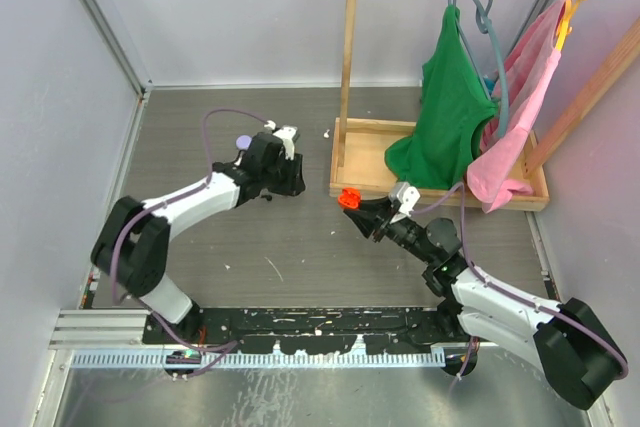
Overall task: Insert the wireless bluetooth earbuds into the charging case
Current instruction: Pick up the earbud from the center of the board.
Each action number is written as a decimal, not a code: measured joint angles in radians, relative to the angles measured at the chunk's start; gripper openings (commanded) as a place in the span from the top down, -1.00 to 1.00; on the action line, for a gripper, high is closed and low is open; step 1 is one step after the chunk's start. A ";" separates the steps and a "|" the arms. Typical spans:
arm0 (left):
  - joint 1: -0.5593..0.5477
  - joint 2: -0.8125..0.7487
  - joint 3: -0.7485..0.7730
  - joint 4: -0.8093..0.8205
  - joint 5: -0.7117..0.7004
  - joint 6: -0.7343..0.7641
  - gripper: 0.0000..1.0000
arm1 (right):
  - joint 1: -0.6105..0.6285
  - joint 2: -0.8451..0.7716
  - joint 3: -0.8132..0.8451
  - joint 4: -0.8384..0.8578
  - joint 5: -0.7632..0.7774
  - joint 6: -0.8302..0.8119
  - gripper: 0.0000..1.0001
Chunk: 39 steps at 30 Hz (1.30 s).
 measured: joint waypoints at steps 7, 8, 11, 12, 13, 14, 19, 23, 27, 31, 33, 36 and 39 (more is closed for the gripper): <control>0.064 0.225 0.147 -0.054 0.000 0.026 0.17 | 0.000 -0.018 -0.016 0.030 0.062 -0.005 0.88; 0.069 0.249 0.164 -0.063 -0.001 0.029 0.17 | 0.000 -0.018 -0.016 0.036 0.066 -0.005 0.88; 0.085 0.311 0.218 -0.089 -0.001 0.042 0.16 | 0.000 -0.018 -0.016 0.040 0.072 -0.005 0.87; 0.090 0.337 0.243 -0.103 -0.001 0.048 0.16 | 0.000 -0.017 -0.016 0.040 0.074 -0.006 0.87; 0.092 0.343 0.248 -0.105 -0.001 0.048 0.16 | 0.000 -0.018 -0.016 0.040 0.076 -0.006 0.87; 0.096 0.356 0.259 -0.111 0.000 0.050 0.17 | 0.000 -0.018 -0.016 0.040 0.079 -0.008 0.86; 0.103 0.383 0.266 -0.136 0.018 0.052 0.19 | 0.000 -0.023 -0.018 0.039 0.088 -0.010 0.86; 0.103 0.386 0.266 -0.146 0.051 0.053 0.23 | 0.000 -0.035 -0.018 0.039 0.094 -0.012 0.86; 0.103 0.386 0.266 -0.159 0.091 0.056 0.24 | 0.000 -0.042 -0.018 0.032 0.100 -0.012 0.86; 0.101 0.383 0.260 -0.164 0.124 0.056 0.24 | 0.000 -0.056 -0.018 0.027 0.107 -0.013 0.86; 0.097 0.370 0.242 -0.164 0.137 0.056 0.24 | 0.000 -0.060 -0.018 0.027 0.109 -0.013 0.86; 0.082 0.347 0.212 -0.173 0.153 0.057 0.24 | 0.000 -0.066 -0.018 0.026 0.111 -0.013 0.86; 0.066 0.327 0.191 -0.193 0.163 0.061 0.24 | 0.000 -0.068 -0.018 0.021 0.112 -0.013 0.86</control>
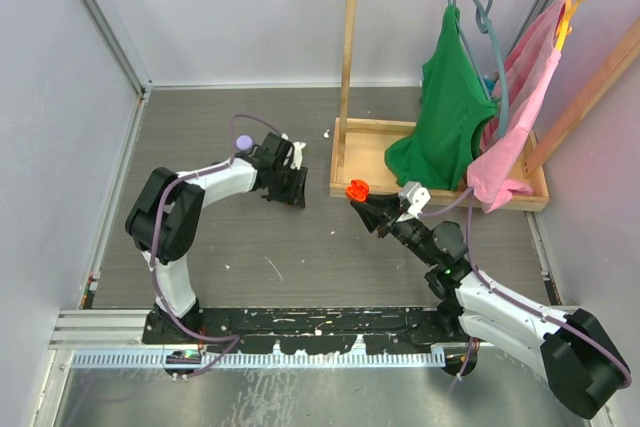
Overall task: Insert the wireless bluetooth earbuds into the charging case
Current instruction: Pick up the earbud from the center of the board.
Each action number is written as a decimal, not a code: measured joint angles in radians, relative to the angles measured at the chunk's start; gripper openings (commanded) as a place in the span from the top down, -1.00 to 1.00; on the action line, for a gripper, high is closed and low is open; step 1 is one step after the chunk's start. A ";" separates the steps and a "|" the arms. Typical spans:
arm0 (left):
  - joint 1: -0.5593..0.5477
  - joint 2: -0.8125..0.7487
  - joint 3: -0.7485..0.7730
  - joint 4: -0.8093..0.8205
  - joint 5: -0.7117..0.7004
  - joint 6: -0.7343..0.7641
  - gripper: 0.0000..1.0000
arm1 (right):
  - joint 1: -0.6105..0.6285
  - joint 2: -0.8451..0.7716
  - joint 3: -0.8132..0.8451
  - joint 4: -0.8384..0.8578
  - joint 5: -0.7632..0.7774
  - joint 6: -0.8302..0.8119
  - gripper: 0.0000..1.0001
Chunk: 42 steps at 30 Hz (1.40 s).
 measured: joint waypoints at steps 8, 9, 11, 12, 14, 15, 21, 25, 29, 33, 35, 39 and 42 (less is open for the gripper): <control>-0.011 -0.104 -0.087 -0.063 0.004 0.000 0.16 | 0.000 0.000 0.000 -0.030 -0.004 -0.002 0.86; -0.011 -0.121 -0.092 -0.067 -0.001 -0.006 0.15 | 0.000 0.000 0.000 -0.033 -0.004 -0.002 0.86; -0.011 -0.148 -0.093 -0.072 -0.027 -0.018 0.14 | 0.000 0.000 0.000 -0.038 -0.004 -0.002 0.86; -0.010 -0.161 -0.093 -0.073 -0.047 -0.024 0.14 | 0.000 0.000 0.000 -0.040 -0.004 -0.002 0.85; -0.008 -0.168 -0.089 -0.077 -0.079 -0.045 0.14 | 0.000 -0.001 0.000 -0.041 -0.004 -0.002 0.85; -0.007 -0.167 -0.087 -0.079 -0.094 -0.055 0.15 | 0.000 -0.001 0.000 -0.041 -0.004 -0.002 0.85; 0.004 -0.108 -0.035 -0.093 -0.174 -0.102 0.21 | 0.000 -0.001 0.000 -0.042 -0.003 -0.002 0.85; 0.007 -0.060 0.001 -0.092 -0.208 -0.116 0.23 | 0.000 -0.001 0.000 -0.041 -0.003 -0.002 0.85; 0.011 -0.019 0.036 -0.098 -0.226 -0.119 0.23 | 0.000 0.000 0.000 -0.041 -0.004 -0.002 0.85; 0.011 0.007 0.060 -0.099 -0.234 -0.119 0.29 | 0.000 0.000 0.000 -0.041 -0.004 -0.002 0.85; 0.011 0.016 0.061 -0.100 -0.233 -0.118 0.30 | 0.000 0.004 0.000 -0.040 -0.004 -0.002 0.85; 0.011 0.023 0.065 -0.103 -0.230 -0.116 0.31 | 0.000 0.008 0.000 -0.043 -0.004 -0.002 0.85; 0.011 0.023 0.066 -0.107 -0.230 -0.112 0.35 | 0.000 0.008 0.000 -0.043 -0.005 -0.002 0.85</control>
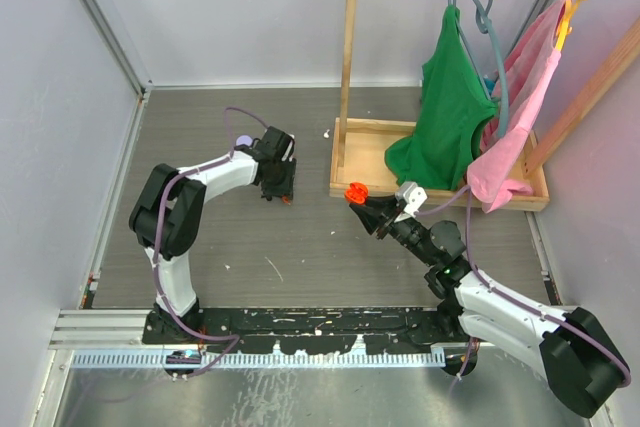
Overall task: Insert the wireless bluetooth earbuds into the charging case
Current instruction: Pick up the earbud from the center of the board.
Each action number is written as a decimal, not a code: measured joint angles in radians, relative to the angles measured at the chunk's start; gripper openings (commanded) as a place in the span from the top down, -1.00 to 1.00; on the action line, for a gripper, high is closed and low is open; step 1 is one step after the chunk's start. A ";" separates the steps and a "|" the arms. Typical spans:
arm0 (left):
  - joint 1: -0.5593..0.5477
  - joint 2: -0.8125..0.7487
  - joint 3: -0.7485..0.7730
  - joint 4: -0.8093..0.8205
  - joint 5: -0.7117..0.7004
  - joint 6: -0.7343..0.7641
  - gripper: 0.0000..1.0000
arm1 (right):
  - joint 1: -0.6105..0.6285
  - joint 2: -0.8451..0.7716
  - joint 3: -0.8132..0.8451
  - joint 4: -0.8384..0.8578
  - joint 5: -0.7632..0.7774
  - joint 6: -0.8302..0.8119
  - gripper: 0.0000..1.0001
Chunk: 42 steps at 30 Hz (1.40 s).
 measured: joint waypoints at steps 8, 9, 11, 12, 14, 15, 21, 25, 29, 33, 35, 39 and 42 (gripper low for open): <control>-0.008 0.000 0.000 -0.012 -0.003 0.053 0.54 | 0.000 0.003 0.000 0.000 -0.004 0.000 0.86; -0.011 -0.001 -0.001 -0.013 -0.006 0.064 0.55 | 0.000 0.005 0.000 -0.001 -0.005 0.000 0.86; -0.020 -0.008 -0.009 -0.012 -0.014 0.082 0.58 | 0.000 0.005 0.000 -0.002 -0.009 0.000 0.87; -0.026 -0.016 -0.017 -0.014 -0.019 0.095 0.60 | 0.000 0.005 0.000 -0.002 -0.011 0.000 0.86; -0.040 -0.037 -0.038 -0.019 -0.028 0.113 0.63 | 0.000 0.009 0.000 -0.001 -0.015 0.000 0.87; -0.049 -0.055 -0.051 -0.020 -0.039 0.127 0.64 | 0.000 0.012 0.000 -0.002 -0.017 0.000 0.87; -0.108 -0.187 -0.104 -0.005 -0.099 0.204 0.74 | 0.000 0.023 0.000 0.000 -0.029 0.000 0.87; -0.149 -0.306 -0.172 0.050 -0.129 0.262 0.76 | 0.000 0.026 0.000 0.003 -0.031 0.000 0.88; -0.201 -0.446 -0.270 0.145 -0.142 0.340 0.78 | 0.000 0.044 0.000 0.005 -0.035 0.000 0.88; -0.261 -0.550 -0.331 0.221 -0.143 0.429 0.81 | 0.000 0.054 0.000 0.006 -0.041 0.000 0.89; -0.287 -0.598 -0.350 0.253 -0.137 0.473 0.82 | 0.000 0.057 0.000 0.011 -0.044 0.000 0.90; -0.332 -0.687 -0.378 0.321 -0.101 0.563 0.82 | 0.000 0.057 0.000 0.042 -0.051 0.000 0.92; -0.359 -0.747 -0.404 0.373 -0.066 0.629 0.81 | 0.000 0.057 0.000 0.073 -0.056 -0.002 0.92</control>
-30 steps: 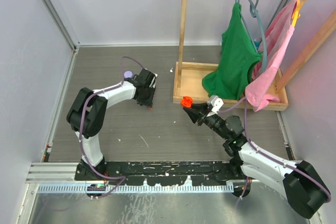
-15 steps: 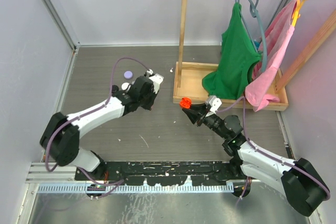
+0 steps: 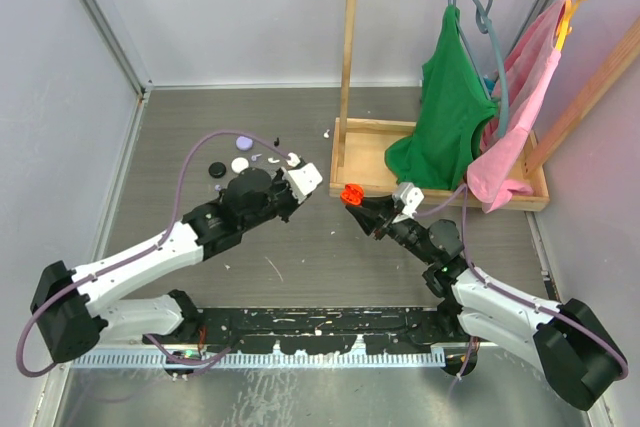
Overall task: Insert the wireless bluetooth earbuds into the charging case
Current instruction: Pick up the earbud from the center of the board, then place the earbud in the charging case.
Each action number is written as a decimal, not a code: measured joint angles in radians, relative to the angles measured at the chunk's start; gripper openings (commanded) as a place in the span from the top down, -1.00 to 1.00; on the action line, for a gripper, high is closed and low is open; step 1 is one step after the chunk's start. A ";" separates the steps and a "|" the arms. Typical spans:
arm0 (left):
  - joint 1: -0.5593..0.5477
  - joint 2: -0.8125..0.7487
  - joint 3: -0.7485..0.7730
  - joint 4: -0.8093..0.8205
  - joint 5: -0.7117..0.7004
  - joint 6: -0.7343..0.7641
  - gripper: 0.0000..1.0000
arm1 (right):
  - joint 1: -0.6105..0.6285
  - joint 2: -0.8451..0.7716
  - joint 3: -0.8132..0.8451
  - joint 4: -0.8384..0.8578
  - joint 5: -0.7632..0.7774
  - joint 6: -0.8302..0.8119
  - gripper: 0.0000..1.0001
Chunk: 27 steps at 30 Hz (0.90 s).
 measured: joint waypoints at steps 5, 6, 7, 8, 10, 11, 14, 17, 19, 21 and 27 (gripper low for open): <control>-0.039 -0.074 -0.051 0.094 0.088 0.117 0.74 | 0.000 0.008 0.001 0.019 -0.011 -0.002 0.92; -0.045 -0.081 -0.059 0.109 0.103 0.137 0.73 | 0.000 0.010 0.001 0.023 -0.014 -0.002 0.92; -0.053 -0.088 -0.068 0.127 0.121 0.163 0.73 | 0.000 0.010 0.001 0.024 -0.016 -0.002 0.92; -0.058 -0.092 -0.075 0.140 0.136 0.183 0.72 | 0.000 0.010 0.002 0.027 -0.019 -0.002 0.92; -0.066 -0.099 -0.089 0.167 0.172 0.227 0.72 | 0.000 0.010 0.002 0.035 -0.027 -0.002 0.92; -0.069 -0.101 -0.094 0.177 0.185 0.240 0.71 | 0.000 0.010 0.003 0.040 -0.031 -0.002 0.92; -0.076 -0.107 -0.108 0.213 0.235 0.290 0.70 | 0.000 0.010 0.003 0.048 -0.043 -0.002 0.92; -0.082 -0.108 -0.116 0.250 0.270 0.322 0.70 | 0.000 0.010 0.003 0.059 -0.053 -0.002 0.91; -0.085 -0.108 -0.118 0.270 0.286 0.336 0.71 | 0.000 0.010 0.003 0.064 -0.058 -0.002 0.91; -0.088 -0.108 -0.118 0.295 0.294 0.343 0.71 | 0.000 0.010 0.003 0.068 -0.064 -0.002 0.91; -0.106 -0.090 -0.118 0.375 0.308 0.361 0.71 | 0.000 0.010 0.003 0.074 -0.078 -0.002 0.91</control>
